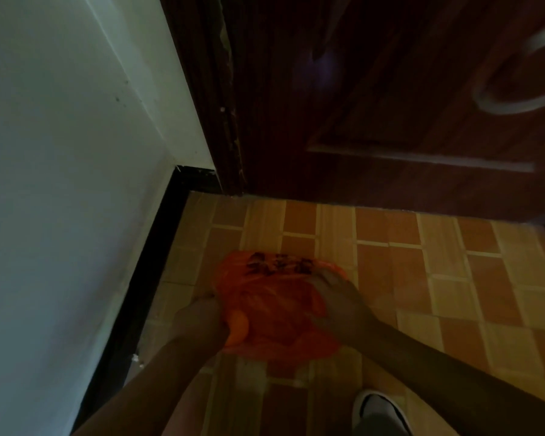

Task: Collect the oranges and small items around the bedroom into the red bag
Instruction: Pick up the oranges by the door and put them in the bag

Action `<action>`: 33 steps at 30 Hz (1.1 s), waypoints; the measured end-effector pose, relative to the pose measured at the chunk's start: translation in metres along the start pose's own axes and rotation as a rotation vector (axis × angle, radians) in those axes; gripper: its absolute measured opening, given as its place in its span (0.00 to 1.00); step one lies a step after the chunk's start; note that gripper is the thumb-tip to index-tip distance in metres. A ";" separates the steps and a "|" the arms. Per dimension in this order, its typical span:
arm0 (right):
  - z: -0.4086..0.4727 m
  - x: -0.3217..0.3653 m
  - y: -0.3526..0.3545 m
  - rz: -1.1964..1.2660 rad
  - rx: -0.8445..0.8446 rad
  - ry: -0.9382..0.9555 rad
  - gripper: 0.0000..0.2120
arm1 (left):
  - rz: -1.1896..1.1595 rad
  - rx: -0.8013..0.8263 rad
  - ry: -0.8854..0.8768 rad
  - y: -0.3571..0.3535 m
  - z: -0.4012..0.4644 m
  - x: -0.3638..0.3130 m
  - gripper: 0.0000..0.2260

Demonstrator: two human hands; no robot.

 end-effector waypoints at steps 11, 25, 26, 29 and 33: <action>-0.022 -0.011 -0.010 -0.195 0.154 -0.140 0.37 | -0.044 -0.052 -0.026 -0.008 0.001 -0.010 0.22; -0.037 -0.053 -0.023 0.221 0.104 -0.379 0.09 | -0.004 -0.098 0.009 -0.010 0.016 -0.018 0.13; -0.038 -0.051 -0.021 0.239 0.089 -0.363 0.07 | -0.029 -0.111 0.011 -0.010 0.014 -0.015 0.16; -0.035 -0.039 -0.007 0.277 0.038 -0.300 0.17 | 0.012 -0.029 0.023 -0.018 0.010 0.001 0.34; -0.016 -0.031 -0.004 0.217 -0.053 -0.278 0.40 | 0.085 0.035 0.011 -0.016 0.003 0.006 0.32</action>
Point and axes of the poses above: each hand's wrist, its own z-axis towards the middle knuckle, its own y-axis out of the back of the hand, x = y × z, the point moved 4 cm from there along z, towards the middle knuckle, and after that the axes turned 12 degrees about -y, right-handed, at the moved point
